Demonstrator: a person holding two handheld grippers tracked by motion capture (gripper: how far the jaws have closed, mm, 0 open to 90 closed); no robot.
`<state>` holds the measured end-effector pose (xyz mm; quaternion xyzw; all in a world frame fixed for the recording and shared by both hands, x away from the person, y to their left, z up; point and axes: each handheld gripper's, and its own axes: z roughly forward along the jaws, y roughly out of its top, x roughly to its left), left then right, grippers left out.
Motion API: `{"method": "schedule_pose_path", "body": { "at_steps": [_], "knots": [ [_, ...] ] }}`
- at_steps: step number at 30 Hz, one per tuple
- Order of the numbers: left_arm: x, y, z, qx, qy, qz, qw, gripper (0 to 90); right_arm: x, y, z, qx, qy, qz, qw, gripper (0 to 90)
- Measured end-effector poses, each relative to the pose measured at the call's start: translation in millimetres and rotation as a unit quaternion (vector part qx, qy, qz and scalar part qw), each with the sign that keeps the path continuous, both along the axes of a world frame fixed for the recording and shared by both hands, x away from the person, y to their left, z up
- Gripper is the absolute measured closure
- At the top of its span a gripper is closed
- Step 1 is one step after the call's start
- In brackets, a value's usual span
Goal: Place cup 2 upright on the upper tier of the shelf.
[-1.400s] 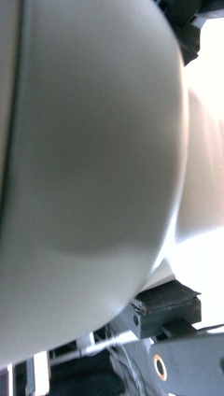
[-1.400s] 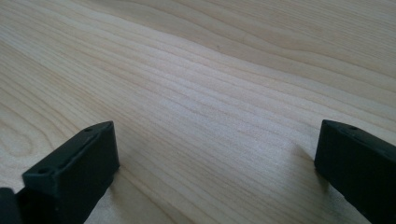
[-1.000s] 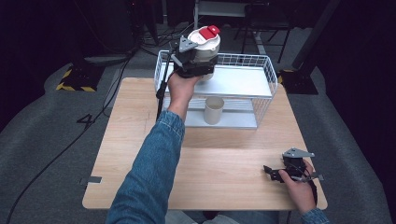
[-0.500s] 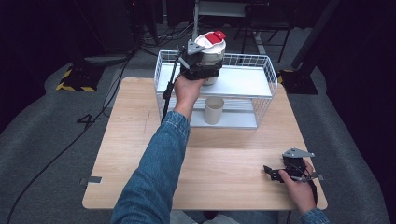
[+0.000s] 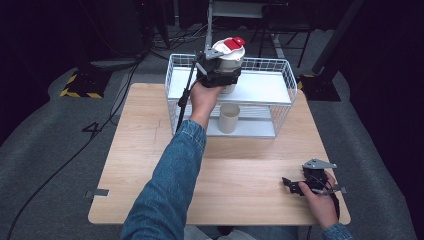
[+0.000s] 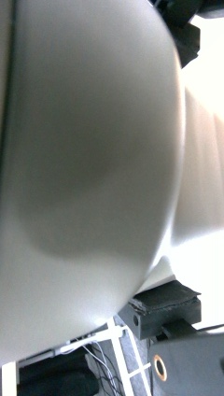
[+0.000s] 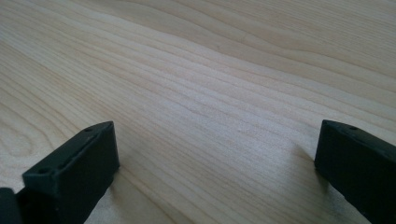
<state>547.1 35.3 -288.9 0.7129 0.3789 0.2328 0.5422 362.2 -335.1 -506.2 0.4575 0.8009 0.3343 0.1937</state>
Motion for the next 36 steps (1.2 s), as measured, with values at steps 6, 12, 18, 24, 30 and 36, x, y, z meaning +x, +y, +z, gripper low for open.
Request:
{"method": "schedule_pose_path", "body": {
  "at_steps": [6,12,18,24,30,36],
  "knots": [
    [0.0,0.9,-0.1,-0.006,0.003,0.0,1.0,12.6,0.0,0.0,0.0,0.0,0.0,0.0,1.0,0.0],
    [-1.5,1.8,4.6,0.0,-0.012,0.004,0.9999,3.8,0.0,-0.1,0.0,0.0,0.0,0.0,1.0,0.0],
    [-3.9,11.1,8.8,-0.009,-0.007,-0.008,0.9999,0.0,0.0,-0.1,0.0,0.0,0.0,0.0,1.0,0.0],
    [-14.1,18.8,16.1,-0.006,-0.009,-0.021,0.9997,0.0,-0.1,0.0,0.0,0.0,0.001,0.0,1.0,0.0],
    [-29.2,29.9,24.1,-0.008,-0.019,-0.022,0.9996,0.0,-0.1,0.0,0.0,0.0,0.001,0.0,1.0,0.0],
    [-47.4,38.6,27.2,-0.002,-0.027,-0.036,0.999,0.0,-0.1,-0.1,0.0,-0.001,0.001,0.001,1.0,0.0]
  ]
}}
